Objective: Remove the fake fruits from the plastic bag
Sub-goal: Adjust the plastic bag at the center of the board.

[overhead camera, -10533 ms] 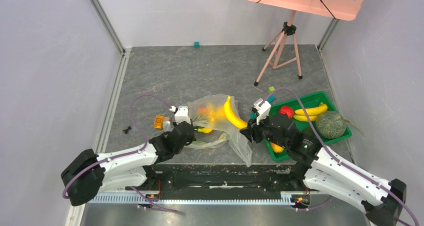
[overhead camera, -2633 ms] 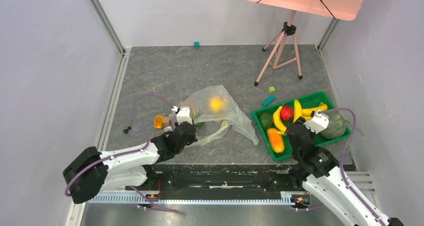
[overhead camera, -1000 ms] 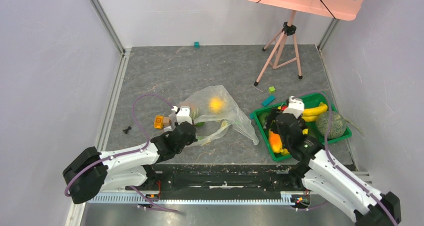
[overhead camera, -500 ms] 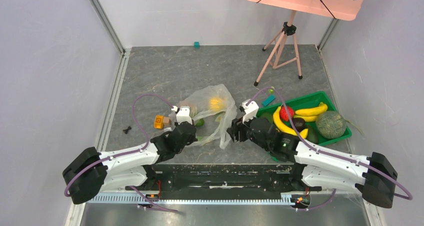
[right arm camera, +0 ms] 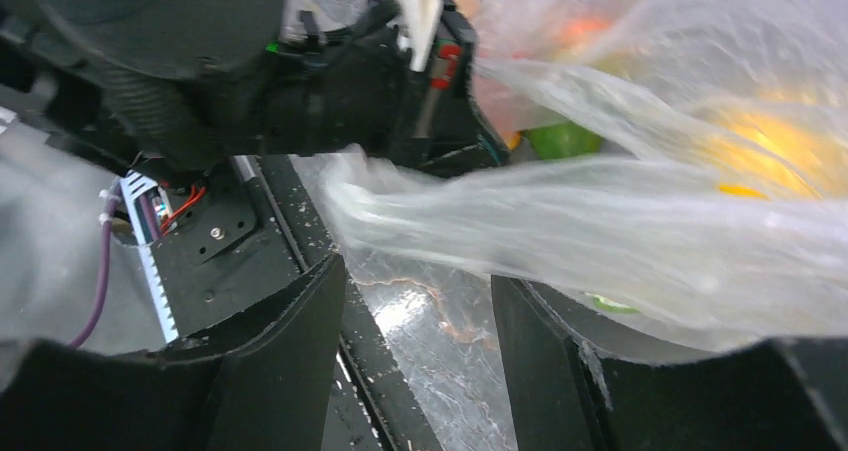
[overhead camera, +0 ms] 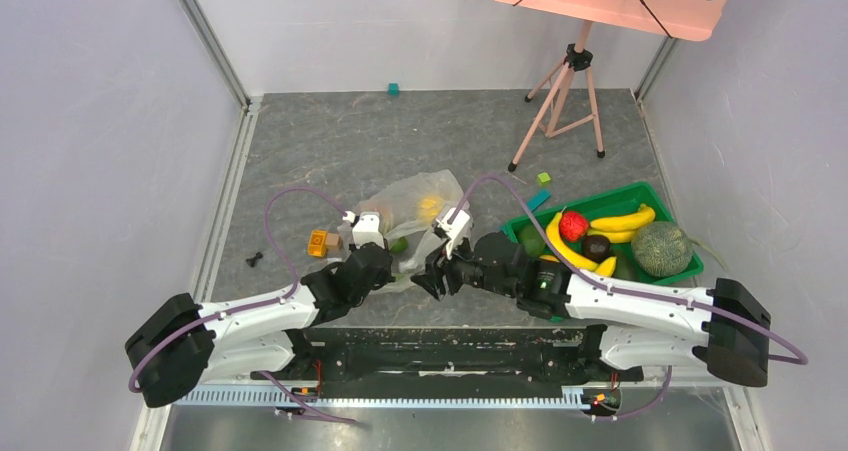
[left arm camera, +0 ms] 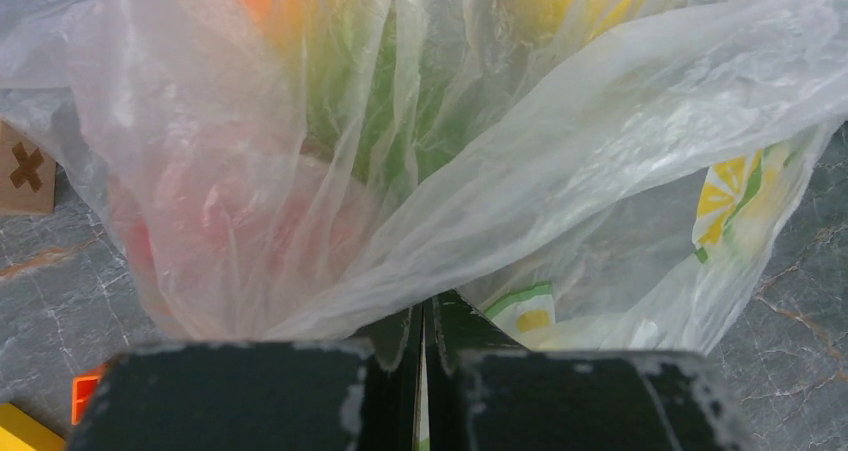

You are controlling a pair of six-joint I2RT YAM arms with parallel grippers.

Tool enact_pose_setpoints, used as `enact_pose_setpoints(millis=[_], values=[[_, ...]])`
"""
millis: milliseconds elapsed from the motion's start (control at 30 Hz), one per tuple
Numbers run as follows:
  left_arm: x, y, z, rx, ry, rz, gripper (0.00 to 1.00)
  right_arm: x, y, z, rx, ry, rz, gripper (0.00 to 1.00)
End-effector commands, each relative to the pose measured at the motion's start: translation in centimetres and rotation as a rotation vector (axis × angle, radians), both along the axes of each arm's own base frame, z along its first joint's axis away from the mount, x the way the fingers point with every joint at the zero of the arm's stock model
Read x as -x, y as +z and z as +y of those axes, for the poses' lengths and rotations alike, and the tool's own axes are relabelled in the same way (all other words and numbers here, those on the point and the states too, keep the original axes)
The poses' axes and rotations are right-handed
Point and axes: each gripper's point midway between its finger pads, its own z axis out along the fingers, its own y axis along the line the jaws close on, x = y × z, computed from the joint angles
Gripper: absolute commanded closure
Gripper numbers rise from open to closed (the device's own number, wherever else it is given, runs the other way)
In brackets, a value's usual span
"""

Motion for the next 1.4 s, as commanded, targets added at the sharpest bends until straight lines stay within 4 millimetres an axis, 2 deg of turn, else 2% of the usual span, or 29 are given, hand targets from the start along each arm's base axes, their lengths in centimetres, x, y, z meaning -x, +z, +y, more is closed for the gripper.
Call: enact_pose_setpoints(millis=[0, 167, 267, 333, 533, 700, 800, 867, 933, 1033, 1133, 1200, 1300, 1367], values=[[-0.7, 1.0, -0.2, 0.025, 0.023, -0.038, 0.98, 0.1, 4.0, 1.4, -0.062, 0.036, -0.086, 0.42], [-0.7, 0.9, -0.1, 0.024, 0.025, -0.037, 0.98, 0.0, 6.7, -0.2, -0.106, -0.003, -0.136, 0.42], [-0.7, 0.9, -0.1, 0.024, 0.027, -0.037, 0.98, -2.5, 7.2, -3.8, -0.064, -0.217, -0.15, 0.43], [-0.6, 0.8, 0.0, 0.024, 0.029, -0.036, 0.98, -3.4, 6.8, -6.3, -0.031, -0.331, -0.156, 0.43], [-0.7, 0.9, -0.2, 0.024, 0.025, -0.034, 0.98, -4.6, 9.1, -10.6, -0.002, -0.511, -0.179, 0.41], [-0.6, 0.9, 0.0, 0.023, 0.03, -0.04, 0.98, -5.0, 10.1, -13.1, 0.068, -0.591, -0.202, 0.31], [-0.7, 1.0, 0.0, 0.022, 0.031, -0.04, 0.98, -4.8, 10.3, -13.5, 0.124, -0.589, -0.193, 0.22], [-0.7, 0.9, 0.0, 0.021, 0.031, -0.038, 0.98, -4.8, 10.7, -13.5, 0.132, -0.589, -0.185, 0.21], [-0.7, 0.8, 0.0, 0.02, 0.032, -0.036, 0.98, -4.5, 11.1, -12.6, 0.113, -0.538, -0.189, 0.23], [-0.7, 0.9, -0.1, 0.015, 0.029, -0.035, 0.98, -3.2, 12.2, -10.3, 0.043, -0.39, -0.199, 0.28], [-0.7, 0.9, 0.1, 0.017, 0.034, -0.039, 0.98, 0.0, 14.5, -7.1, -0.088, -0.121, -0.239, 0.36], [-0.7, 1.0, 0.2, 0.018, 0.038, -0.042, 0.98, 1.0, 15.6, -6.6, -0.128, -0.055, -0.256, 0.43], [-0.7, 1.0, 0.2, 0.02, 0.038, -0.043, 0.98, 1.1, 16.3, -6.5, -0.138, -0.042, -0.271, 0.41], [-0.7, 1.0, 0.2, 0.017, 0.038, -0.041, 0.98, 0.4, 15.6, -6.1, -0.111, -0.071, -0.264, 0.4]])
